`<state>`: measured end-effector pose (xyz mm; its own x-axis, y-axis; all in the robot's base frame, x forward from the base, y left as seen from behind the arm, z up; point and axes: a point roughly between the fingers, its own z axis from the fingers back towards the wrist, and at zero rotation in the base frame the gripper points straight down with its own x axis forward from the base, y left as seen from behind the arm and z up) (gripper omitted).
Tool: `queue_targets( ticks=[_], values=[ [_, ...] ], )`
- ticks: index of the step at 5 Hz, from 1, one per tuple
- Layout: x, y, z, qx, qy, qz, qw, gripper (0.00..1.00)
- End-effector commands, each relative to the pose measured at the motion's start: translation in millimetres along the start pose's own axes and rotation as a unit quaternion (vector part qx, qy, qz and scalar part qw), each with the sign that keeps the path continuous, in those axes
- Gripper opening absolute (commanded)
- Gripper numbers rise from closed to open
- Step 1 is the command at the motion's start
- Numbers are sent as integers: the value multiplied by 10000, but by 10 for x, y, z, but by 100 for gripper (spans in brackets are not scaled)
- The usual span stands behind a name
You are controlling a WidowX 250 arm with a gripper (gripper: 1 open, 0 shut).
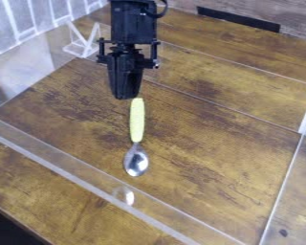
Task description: Put the mushroom in the silver pot
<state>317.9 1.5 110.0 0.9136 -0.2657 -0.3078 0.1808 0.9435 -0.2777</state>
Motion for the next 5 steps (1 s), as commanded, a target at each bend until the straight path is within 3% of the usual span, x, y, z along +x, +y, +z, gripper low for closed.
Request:
queue_targets(
  ticks=[1, 2, 4, 5],
  values=[
    [-63, -147, 274, 179, -410, -220, 9988, 100],
    [-57, -208, 220, 229, -348, -461, 9981, 0],
    [-48, -315, 75, 288, -260, -777, 9962, 0],
    [-91, -388, -2, 277, -301, -764, 9962, 0]
  ],
)
